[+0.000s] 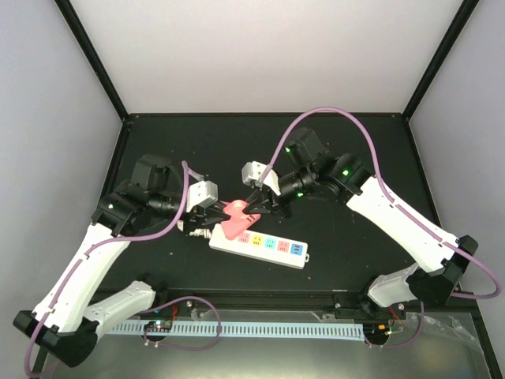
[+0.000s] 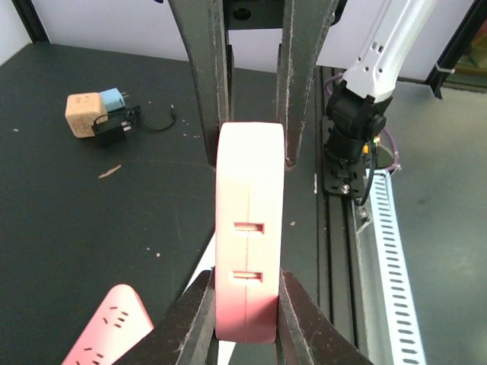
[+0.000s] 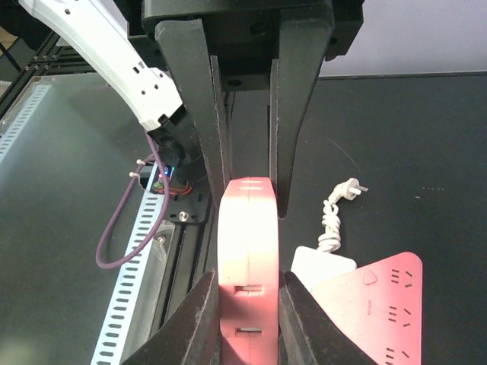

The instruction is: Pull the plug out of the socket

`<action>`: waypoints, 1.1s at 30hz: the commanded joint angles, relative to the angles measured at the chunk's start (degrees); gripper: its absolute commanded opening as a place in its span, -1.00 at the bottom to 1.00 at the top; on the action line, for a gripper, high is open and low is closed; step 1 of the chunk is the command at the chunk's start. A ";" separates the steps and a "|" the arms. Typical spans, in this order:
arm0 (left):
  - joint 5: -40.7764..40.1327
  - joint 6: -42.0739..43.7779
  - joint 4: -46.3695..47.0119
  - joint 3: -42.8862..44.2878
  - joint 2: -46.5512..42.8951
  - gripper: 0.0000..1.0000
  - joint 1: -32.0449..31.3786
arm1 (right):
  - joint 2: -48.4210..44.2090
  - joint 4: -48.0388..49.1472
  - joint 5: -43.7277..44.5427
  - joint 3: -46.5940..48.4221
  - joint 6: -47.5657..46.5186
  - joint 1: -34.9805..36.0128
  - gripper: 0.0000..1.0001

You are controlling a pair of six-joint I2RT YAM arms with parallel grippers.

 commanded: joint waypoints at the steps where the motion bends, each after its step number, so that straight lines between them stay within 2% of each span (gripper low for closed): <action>1: 2.58 -2.18 3.07 1.02 -0.30 -0.81 1.09 | -1.19 0.90 -0.94 -0.63 0.78 0.10 -0.85; 4: 4.29 -2.56 3.15 0.85 -0.26 -0.96 1.47 | -1.19 -0.17 -0.78 -0.09 0.03 0.08 -0.05; 6: 4.91 -1.98 2.60 0.84 -0.54 -0.97 1.67 | -1.79 -1.27 -1.30 0.32 -1.11 -0.25 0.22; 7: 5.38 -1.35 2.17 0.77 -0.72 -0.97 1.76 | -2.35 -1.43 -1.96 0.27 -1.49 -0.70 0.27; 12: 9.19 1.85 -1.18 0.26 -1.66 -0.97 2.13 | -5.65 -0.80 -2.47 -0.99 -2.45 -4.68 0.33; 14: 11.61 2.02 -1.51 0.05 -2.08 -0.97 2.40 | -6.63 0.38 0.11 -3.30 -2.60 -5.51 0.35; 17: 15.68 0.76 -0.64 0.36 -1.96 -0.97 2.82 | -7.62 4.84 4.05 -8.71 -0.99 -5.44 0.48; 19: 16.82 -1.74 1.06 0.72 -1.44 -0.97 3.07 | -7.59 5.51 2.67 -10.01 -0.72 -5.43 0.54; 22: 16.99 -3.72 3.08 0.92 -0.69 -0.97 3.45 | -7.71 6.22 0.93 -9.85 0.29 -5.01 0.61; 33: 18.29 -6.21 6.20 -0.09 -0.18 -0.97 3.94 | -4.35 5.37 -4.66 -5.54 1.46 -4.16 0.63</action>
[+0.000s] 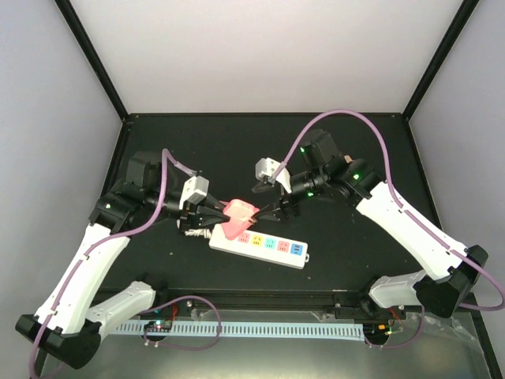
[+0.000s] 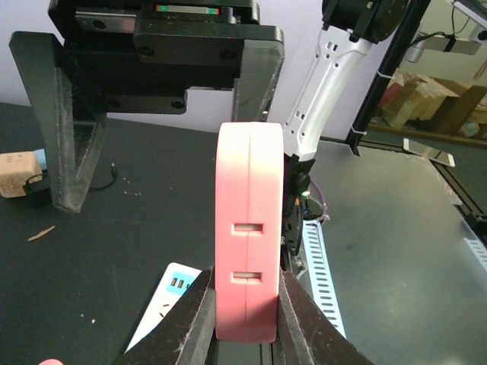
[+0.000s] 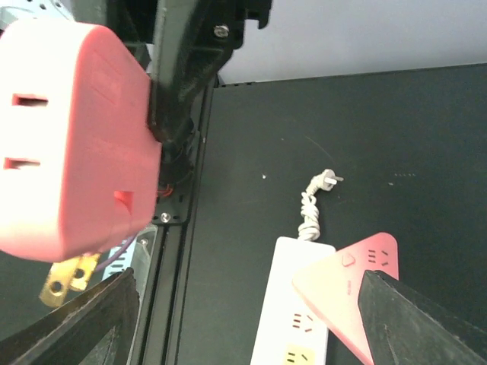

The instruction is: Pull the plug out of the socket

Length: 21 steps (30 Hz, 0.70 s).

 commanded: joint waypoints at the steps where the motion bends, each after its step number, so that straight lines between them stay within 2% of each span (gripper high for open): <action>1: 2.06 -1.40 3.22 -0.20 -0.05 -0.97 0.79 | 0.75 0.11 -3.61 2.37 0.08 1.13 0.64; 11: -0.48 -1.26 4.03 -0.91 0.70 -0.97 0.89 | 1.58 -0.46 -2.68 4.13 0.47 2.39 0.63; 21: 0.93 -1.53 4.08 -1.14 1.25 -0.97 0.80 | 3.29 2.41 2.52 5.18 3.65 2.37 0.48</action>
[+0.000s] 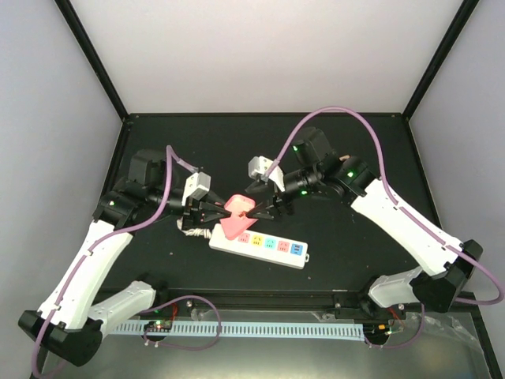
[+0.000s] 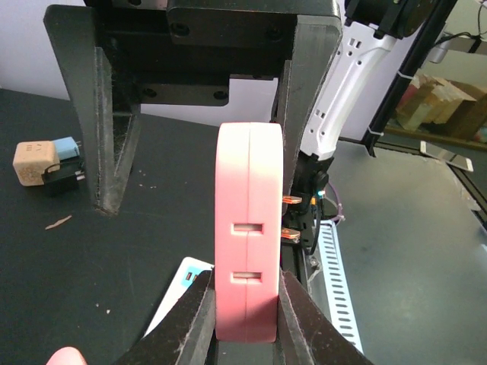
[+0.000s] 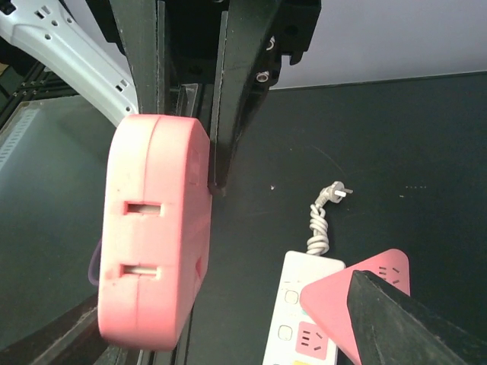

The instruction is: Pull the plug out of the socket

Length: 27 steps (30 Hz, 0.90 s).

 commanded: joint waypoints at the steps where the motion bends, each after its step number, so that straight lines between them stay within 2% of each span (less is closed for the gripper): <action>1: 2.32 -0.15 1.30 -0.09 0.10 -0.97 0.25 | 0.90 2.29 3.13 1.78 1.91 0.31 0.46; 16: 5.13 1.52 -0.58 -1.26 -0.87 -0.97 -0.18 | 4.49 2.26 4.78 5.08 4.07 0.40 0.27; 21: 3.86 1.48 -0.18 -2.00 -1.14 -0.97 -0.26 | 4.63 0.89 0.90 5.76 2.94 0.38 0.01; 27: -4.13 -0.30 2.86 -2.38 -1.20 -0.97 -0.15 | 3.10 0.09 -3.82 4.38 2.43 0.38 -0.24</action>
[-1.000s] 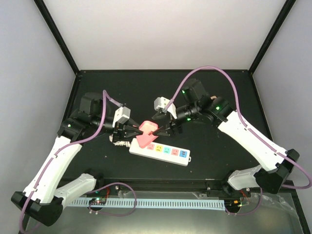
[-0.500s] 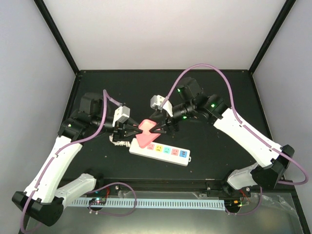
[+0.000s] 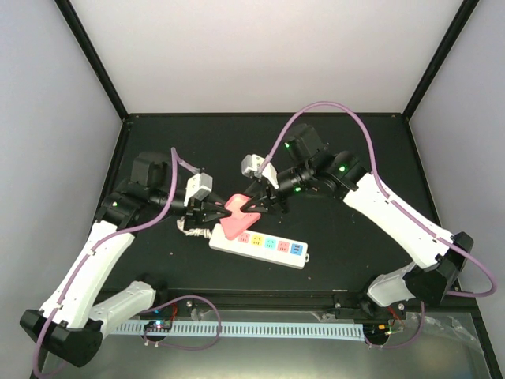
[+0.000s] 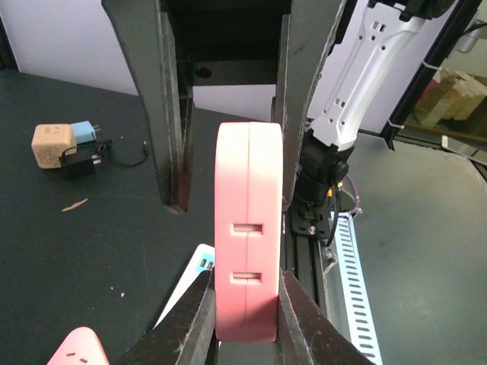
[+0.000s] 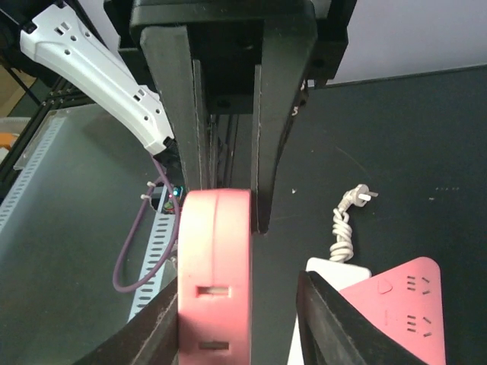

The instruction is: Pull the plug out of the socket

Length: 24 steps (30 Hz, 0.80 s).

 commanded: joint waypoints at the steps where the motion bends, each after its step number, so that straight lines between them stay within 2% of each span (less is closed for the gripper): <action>1: -2.68 -0.53 1.58 -0.11 -0.96 -0.97 -0.66 | -1.18 2.60 -1.89 0.07 0.11 -0.51 -0.29; 6: -3.30 -1.49 2.54 0.24 -0.18 -0.97 -0.65 | -1.71 2.82 -0.52 -0.98 0.54 -0.60 -0.65; 12: -5.81 -1.66 2.74 0.01 -0.22 -0.94 -0.65 | -2.65 1.65 0.70 -1.46 -0.11 -0.64 -0.93; 14: -7.19 -2.09 2.93 -0.10 -0.57 -0.65 -0.65 | -3.40 1.57 1.62 -2.11 -0.68 -0.81 -0.97; 16: -8.93 -3.10 3.25 -0.24 -0.77 -0.03 -0.52 | -4.31 1.86 2.08 -3.12 -0.85 -1.59 -0.98; 19: -11.12 -4.49 3.86 -0.28 -0.93 0.55 -0.09 | -5.60 1.34 3.07 -4.06 -1.51 -3.50 -0.98; 22: -13.31 -5.40 4.18 -0.01 -0.98 0.95 0.38 | -6.90 -0.80 7.61 -5.51 -5.18 -5.88 -0.98; 24: -15.37 -6.41 4.71 0.11 -1.05 0.98 0.73 | -8.31 -0.61 11.04 -8.67 -6.94 -8.50 -0.98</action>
